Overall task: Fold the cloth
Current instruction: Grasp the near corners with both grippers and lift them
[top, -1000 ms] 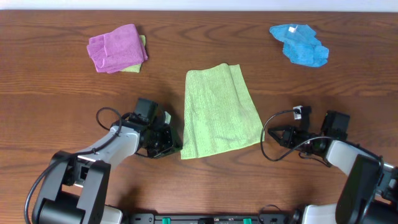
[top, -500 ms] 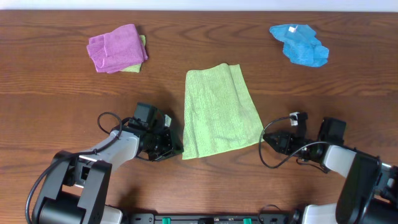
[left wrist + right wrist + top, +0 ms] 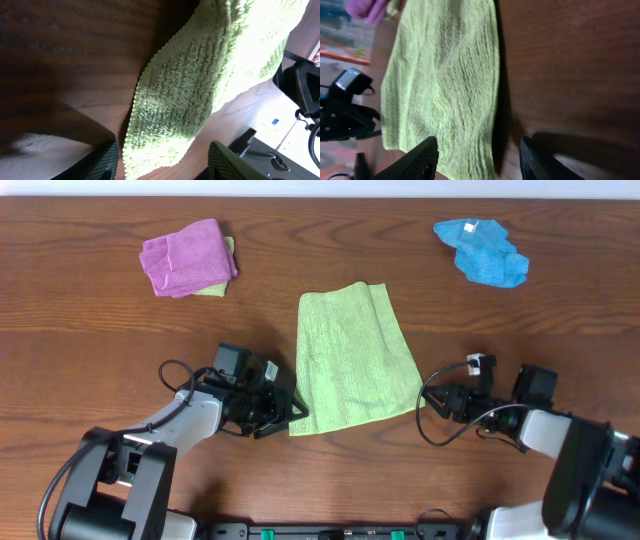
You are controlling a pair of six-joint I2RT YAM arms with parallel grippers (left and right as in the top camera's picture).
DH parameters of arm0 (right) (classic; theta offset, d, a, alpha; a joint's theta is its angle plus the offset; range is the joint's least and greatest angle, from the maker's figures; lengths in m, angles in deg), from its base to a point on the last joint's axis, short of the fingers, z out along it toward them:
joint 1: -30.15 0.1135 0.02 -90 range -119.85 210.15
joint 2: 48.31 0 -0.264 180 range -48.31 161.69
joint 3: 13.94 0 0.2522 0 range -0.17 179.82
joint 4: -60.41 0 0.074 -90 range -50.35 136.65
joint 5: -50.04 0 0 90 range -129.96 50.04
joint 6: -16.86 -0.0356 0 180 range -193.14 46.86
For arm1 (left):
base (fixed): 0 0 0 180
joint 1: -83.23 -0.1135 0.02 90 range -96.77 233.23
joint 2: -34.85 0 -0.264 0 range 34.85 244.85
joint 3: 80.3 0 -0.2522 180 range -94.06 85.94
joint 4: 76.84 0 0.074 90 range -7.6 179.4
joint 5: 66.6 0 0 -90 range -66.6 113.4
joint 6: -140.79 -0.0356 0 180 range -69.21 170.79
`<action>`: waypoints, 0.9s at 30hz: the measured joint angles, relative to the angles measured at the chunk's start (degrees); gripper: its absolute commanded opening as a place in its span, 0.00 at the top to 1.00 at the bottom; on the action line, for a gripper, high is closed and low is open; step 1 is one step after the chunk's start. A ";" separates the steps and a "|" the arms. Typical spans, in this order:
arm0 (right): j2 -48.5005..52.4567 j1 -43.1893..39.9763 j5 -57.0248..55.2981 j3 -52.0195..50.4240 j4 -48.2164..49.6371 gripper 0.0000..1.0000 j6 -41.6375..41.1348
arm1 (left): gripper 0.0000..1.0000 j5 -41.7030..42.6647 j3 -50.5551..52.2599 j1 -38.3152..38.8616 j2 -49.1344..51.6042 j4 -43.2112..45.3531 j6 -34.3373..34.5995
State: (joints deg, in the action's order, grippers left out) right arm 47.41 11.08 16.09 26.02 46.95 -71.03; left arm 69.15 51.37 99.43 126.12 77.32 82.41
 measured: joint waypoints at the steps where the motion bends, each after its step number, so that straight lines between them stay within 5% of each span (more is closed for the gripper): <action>1: 1.14 0.00 1.22 0.24 0.96 0.46 -0.07 | 0.42 0.13 0.00 0.00 0.00 0.02 0.07; 19: 5.11 1.77 7.19 0.66 4.07 0.39 -0.39 | 0.38 5.18 5.66 -0.04 -0.31 12.63 6.19; 27: 5.49 6.60 5.38 0.61 7.39 0.56 -2.62 | 0.41 5.29 6.45 0.94 -0.31 16.02 8.94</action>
State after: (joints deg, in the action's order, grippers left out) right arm 52.90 17.68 21.47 26.63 54.34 -73.65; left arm 74.44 57.82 100.37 125.81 93.34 91.35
